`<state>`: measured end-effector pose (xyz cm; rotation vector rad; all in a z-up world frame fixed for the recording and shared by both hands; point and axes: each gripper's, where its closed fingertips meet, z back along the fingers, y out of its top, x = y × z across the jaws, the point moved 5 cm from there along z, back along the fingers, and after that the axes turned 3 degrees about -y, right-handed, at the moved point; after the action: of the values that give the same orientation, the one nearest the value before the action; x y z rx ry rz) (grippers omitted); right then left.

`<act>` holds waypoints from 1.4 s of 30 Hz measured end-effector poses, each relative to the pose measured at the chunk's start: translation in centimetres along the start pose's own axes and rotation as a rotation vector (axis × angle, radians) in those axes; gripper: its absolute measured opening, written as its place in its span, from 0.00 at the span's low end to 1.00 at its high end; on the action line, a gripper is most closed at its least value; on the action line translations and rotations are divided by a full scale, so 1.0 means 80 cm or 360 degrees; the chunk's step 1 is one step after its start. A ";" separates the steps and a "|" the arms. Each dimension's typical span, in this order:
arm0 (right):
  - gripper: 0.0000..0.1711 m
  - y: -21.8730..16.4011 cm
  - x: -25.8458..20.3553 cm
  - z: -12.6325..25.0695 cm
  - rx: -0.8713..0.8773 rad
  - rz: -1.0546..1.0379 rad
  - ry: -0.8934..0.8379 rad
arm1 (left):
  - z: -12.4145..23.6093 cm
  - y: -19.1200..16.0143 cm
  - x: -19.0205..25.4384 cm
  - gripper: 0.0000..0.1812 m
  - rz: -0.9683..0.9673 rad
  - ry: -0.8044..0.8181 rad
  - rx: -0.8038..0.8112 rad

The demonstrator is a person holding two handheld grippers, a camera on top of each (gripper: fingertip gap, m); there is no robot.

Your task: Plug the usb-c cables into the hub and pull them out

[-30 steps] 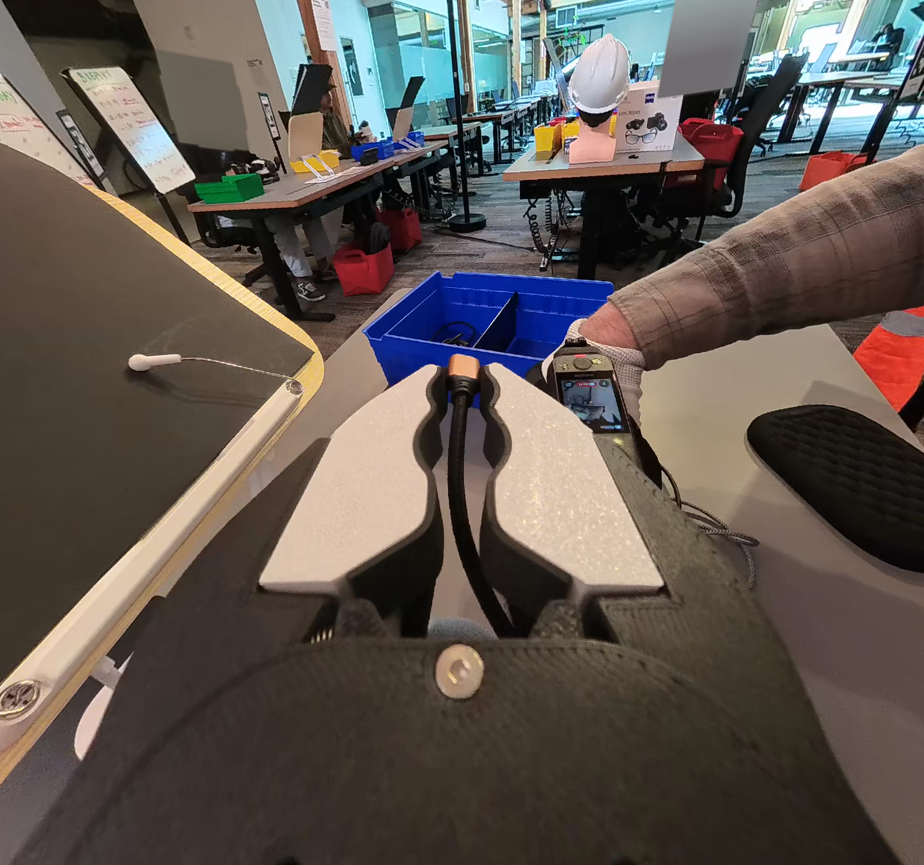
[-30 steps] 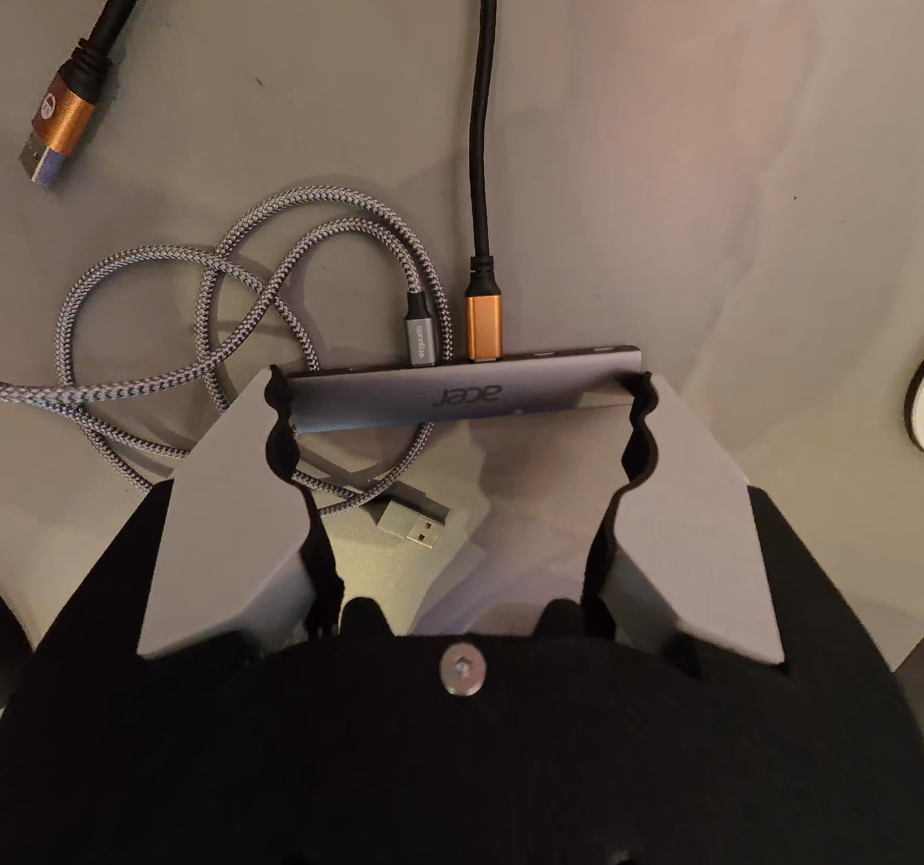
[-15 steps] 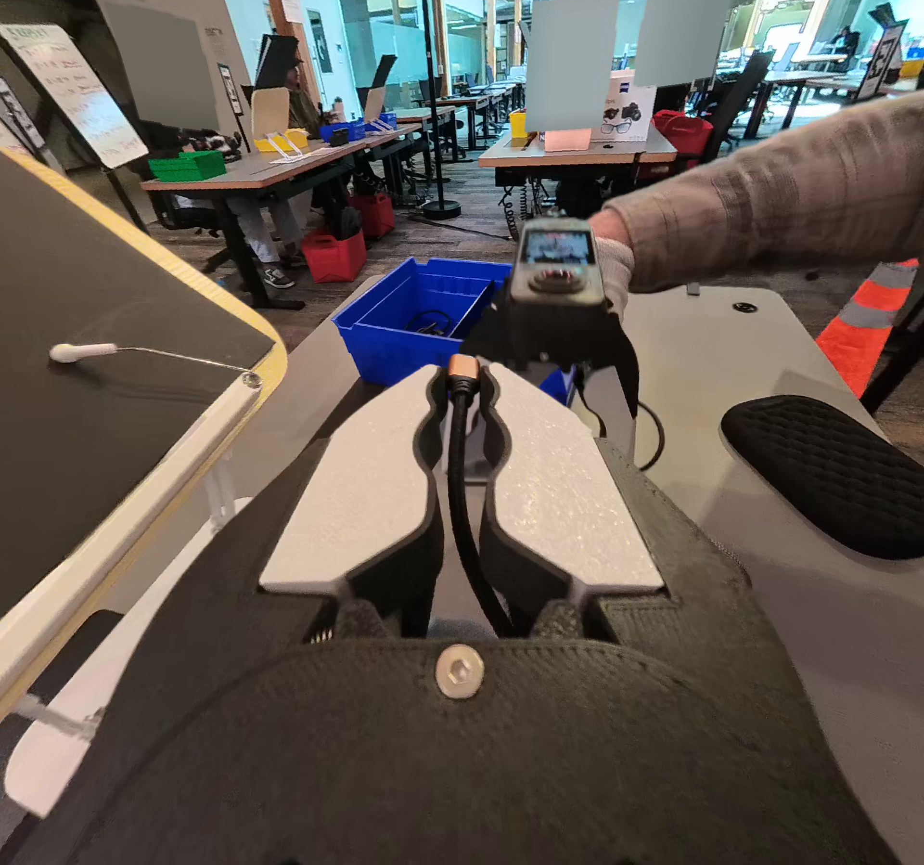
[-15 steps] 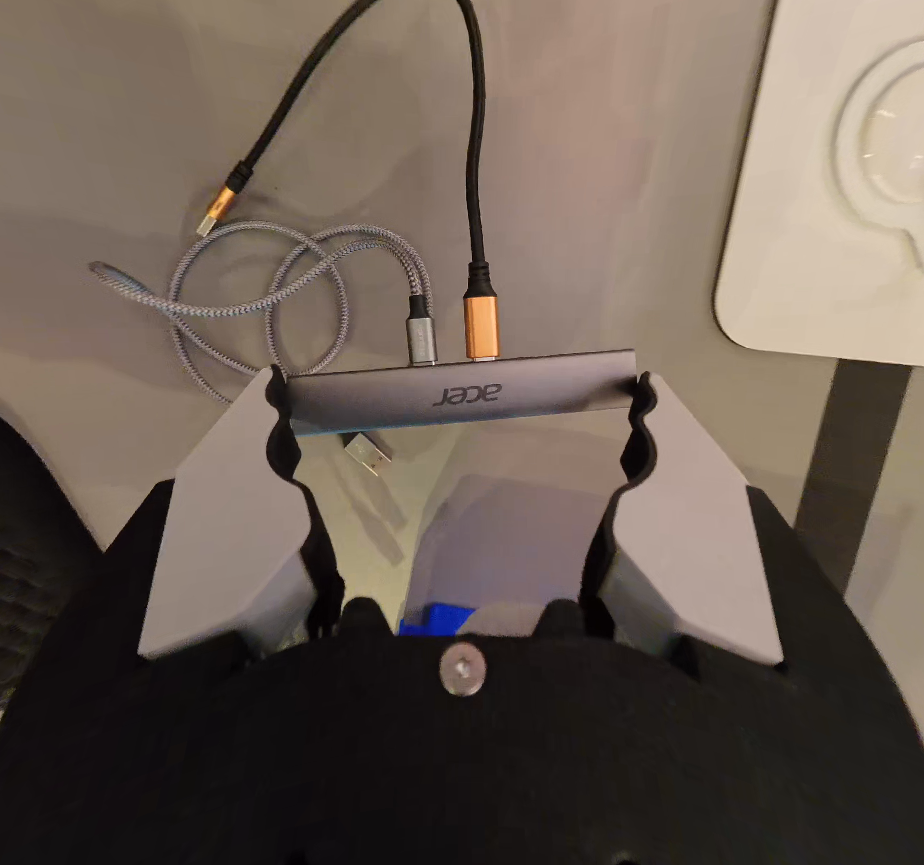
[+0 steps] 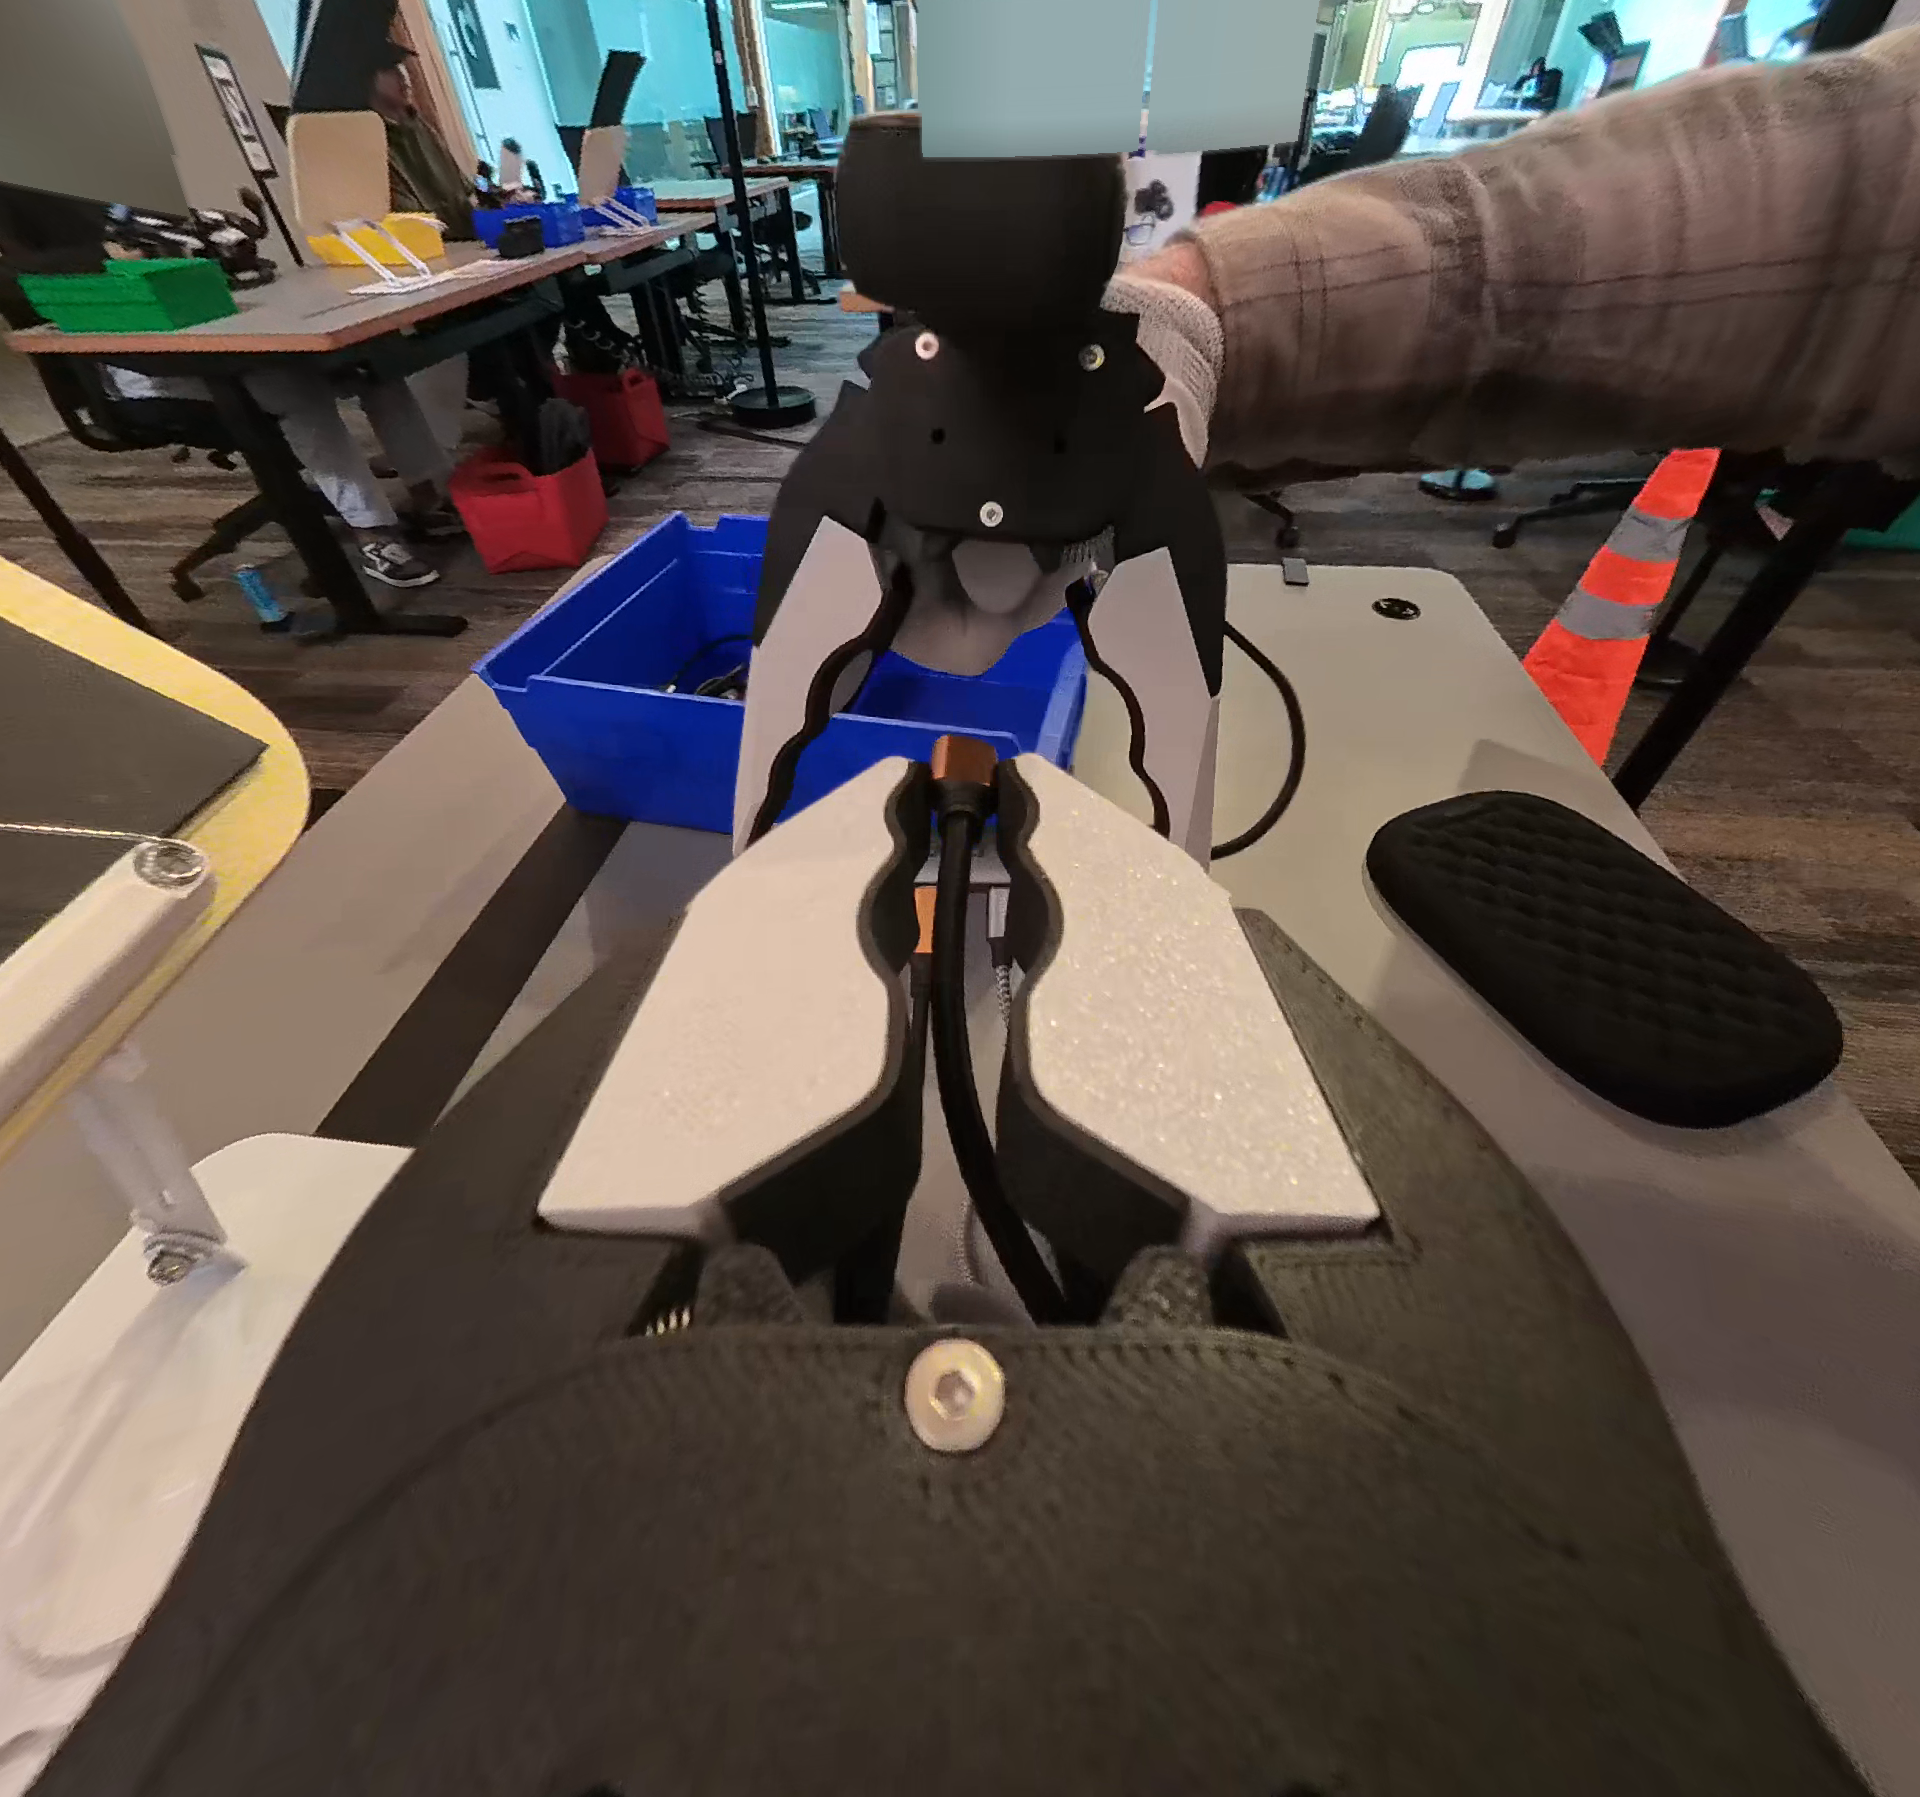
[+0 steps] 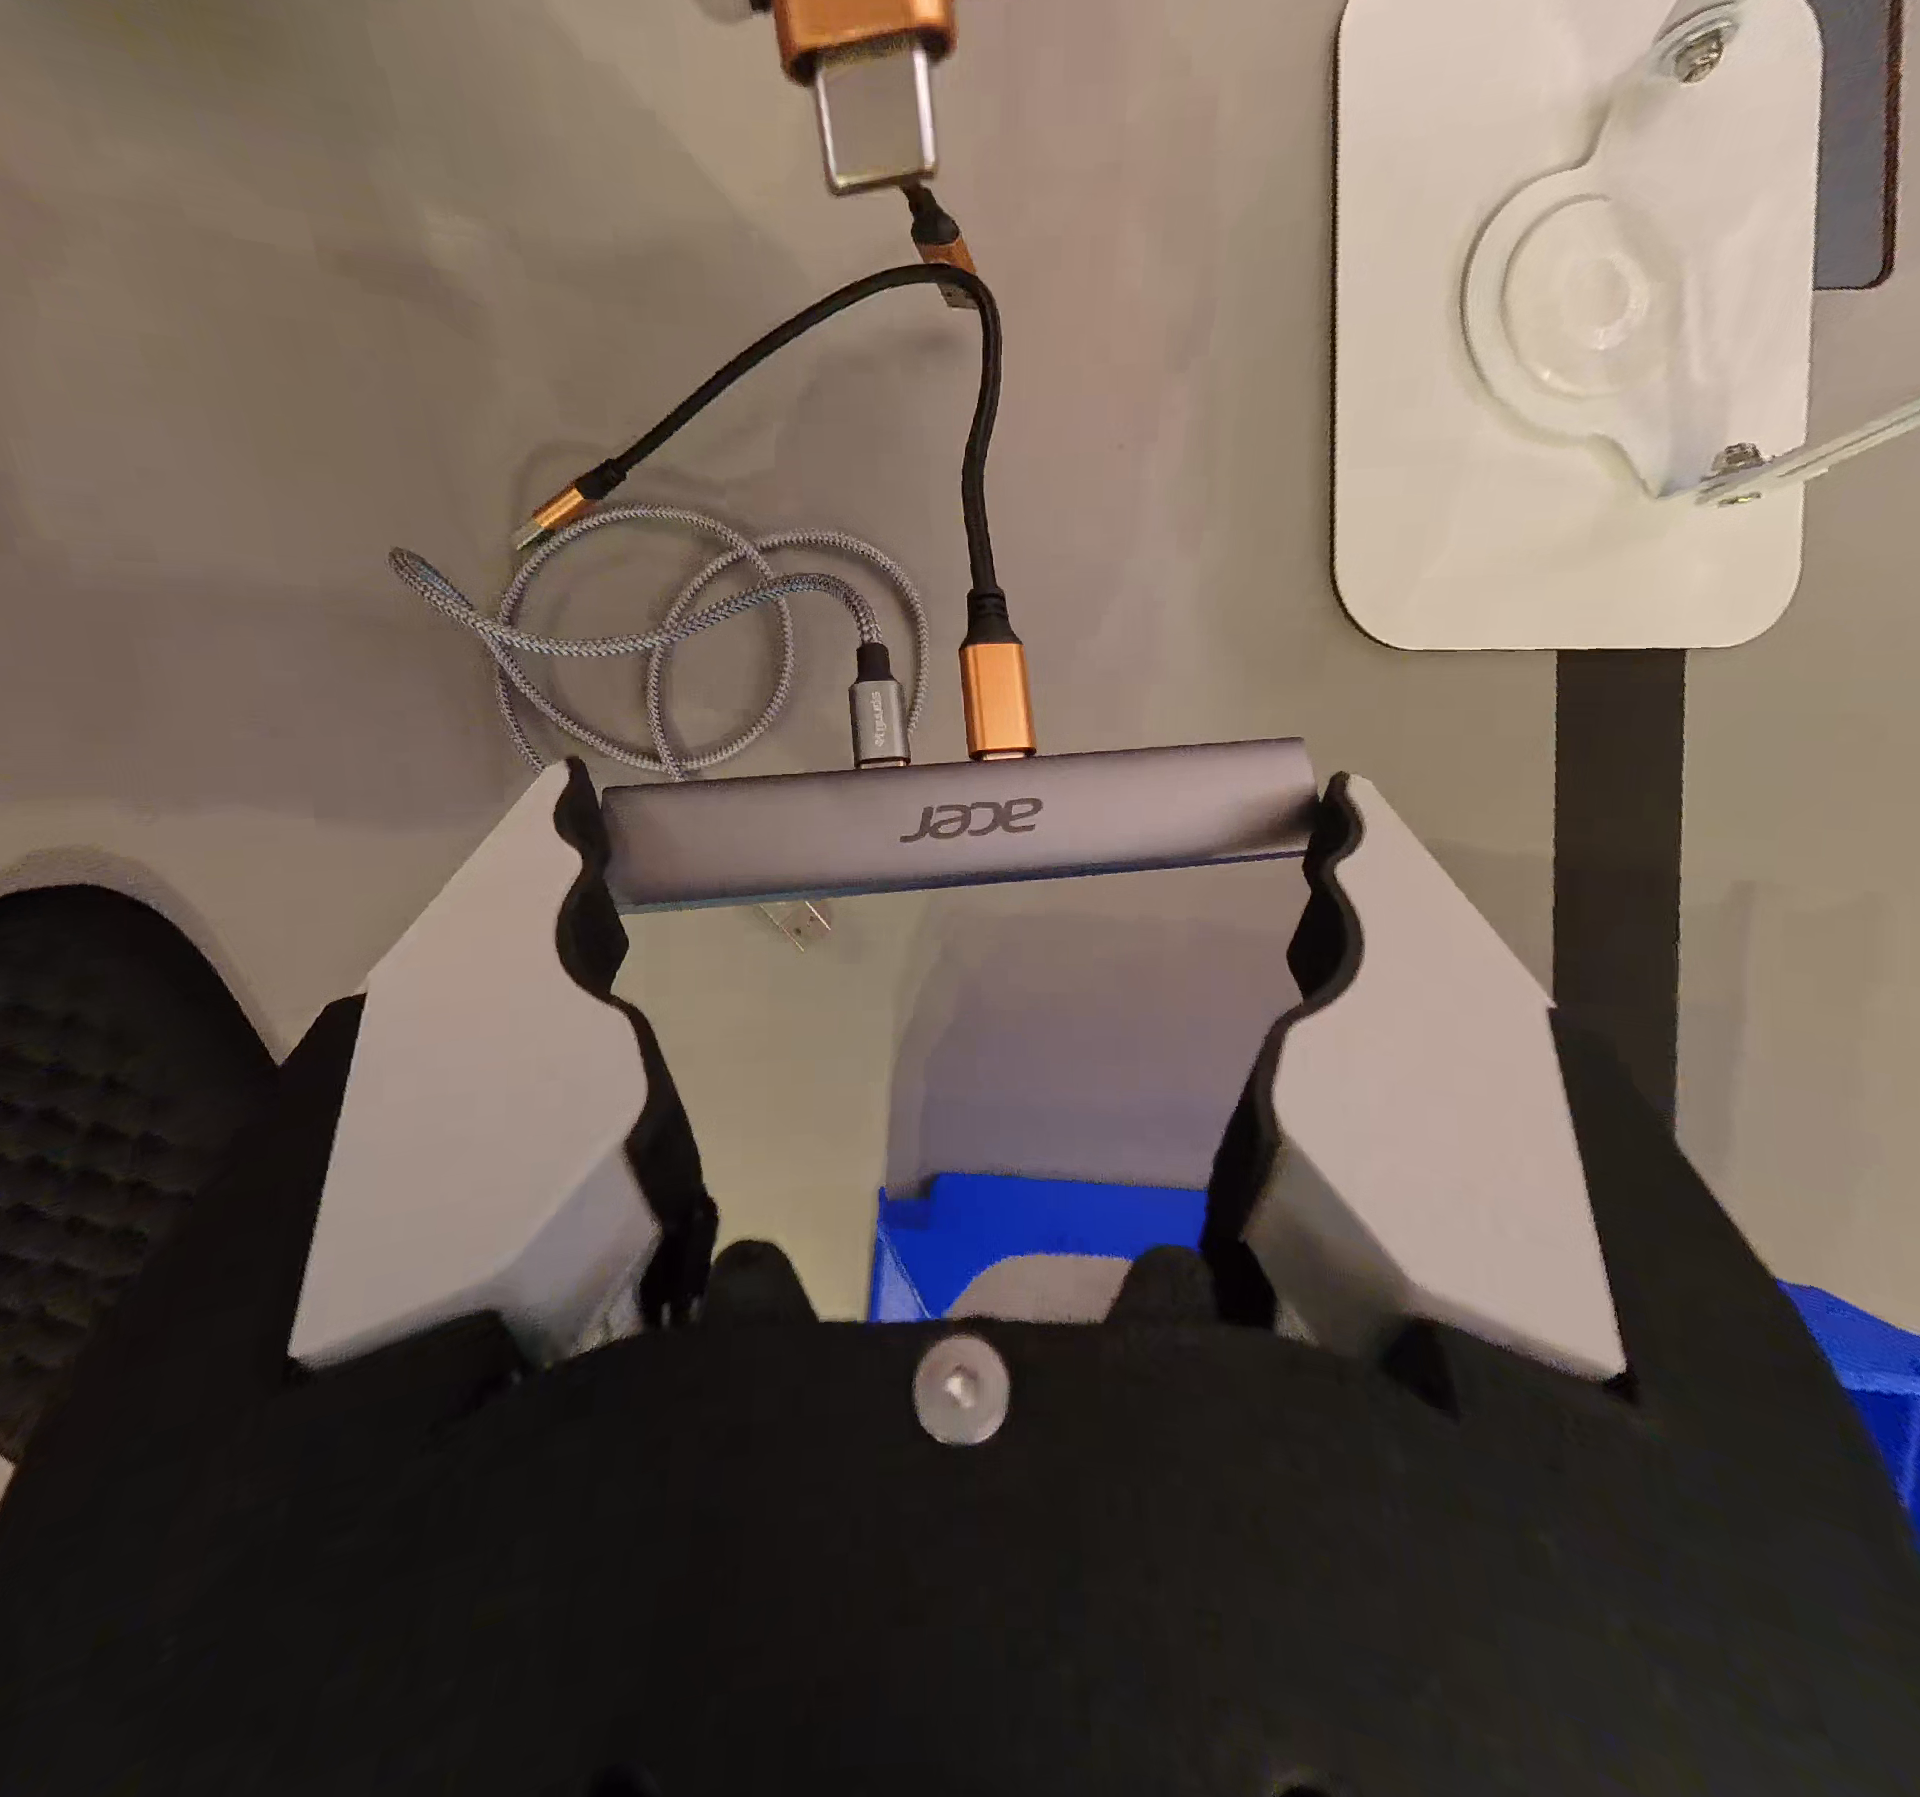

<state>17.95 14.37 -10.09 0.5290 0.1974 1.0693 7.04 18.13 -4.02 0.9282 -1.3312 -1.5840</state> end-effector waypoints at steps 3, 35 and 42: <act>0.76 -0.008 -0.006 -0.007 0.0069 -0.0058 -0.0011 | 0.000 -0.005 -0.003 0.07 0.0015 -0.0012 -0.0016; 0.68 -0.016 0.063 -0.090 -0.0238 -0.0541 -0.0443 | 0.058 -0.029 -0.028 0.07 0.0012 -0.0002 -0.0212; 0.41 -0.044 0.081 -0.121 -0.0443 -0.1100 -0.0555 | 0.074 -0.025 -0.036 0.07 0.0032 0.0037 -0.0165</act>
<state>19.91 21.82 -19.54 0.3445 -0.0782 0.3126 2.42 23.11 -5.00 0.8650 -1.2269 -1.6063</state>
